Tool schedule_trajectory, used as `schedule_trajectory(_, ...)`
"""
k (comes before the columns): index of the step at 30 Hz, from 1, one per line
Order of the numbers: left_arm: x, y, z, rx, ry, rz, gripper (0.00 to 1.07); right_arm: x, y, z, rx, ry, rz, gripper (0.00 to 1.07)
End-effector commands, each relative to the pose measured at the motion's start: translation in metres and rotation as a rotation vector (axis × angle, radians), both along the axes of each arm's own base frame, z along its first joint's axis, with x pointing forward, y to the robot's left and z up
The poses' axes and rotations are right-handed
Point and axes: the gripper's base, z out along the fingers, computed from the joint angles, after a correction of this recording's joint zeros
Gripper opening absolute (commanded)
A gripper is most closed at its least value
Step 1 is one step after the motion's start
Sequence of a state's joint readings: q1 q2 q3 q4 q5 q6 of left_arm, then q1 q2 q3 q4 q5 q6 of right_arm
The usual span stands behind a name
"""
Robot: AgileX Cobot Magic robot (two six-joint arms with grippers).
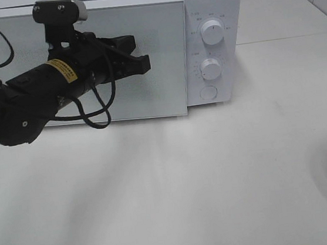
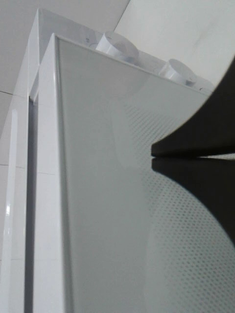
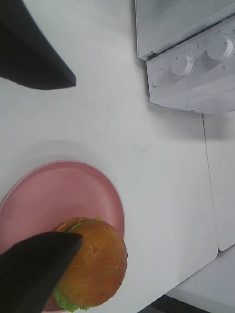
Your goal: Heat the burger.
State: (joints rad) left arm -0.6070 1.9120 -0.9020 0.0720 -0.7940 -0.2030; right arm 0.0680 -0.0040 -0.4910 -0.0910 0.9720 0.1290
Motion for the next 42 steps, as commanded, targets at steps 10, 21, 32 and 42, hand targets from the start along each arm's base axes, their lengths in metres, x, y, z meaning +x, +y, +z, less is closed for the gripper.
schedule_trajectory(10, 0.029, -0.023, 0.006, -0.02, -0.017, 0.007, 0.0, -0.004, 0.0, 0.0, -0.006, -0.033, -0.002, 0.76)
schedule_trajectory(21, 0.047, -0.028, -0.004, 0.007, -0.001, 0.053, 0.0, -0.004, 0.0, 0.0, -0.007, -0.033, -0.002, 0.76)
schedule_trajectory(32, 0.032, -0.04, 0.003, 0.077, 0.067, 0.005, 0.0, -0.004, 0.0, 0.0, -0.007, -0.033, -0.002, 0.76)
schedule_trajectory(42, -0.007, -0.059, 0.008, 0.271, 0.292, -0.09, 0.8, -0.004, 0.0, 0.0, -0.007, -0.033, -0.002, 0.76)
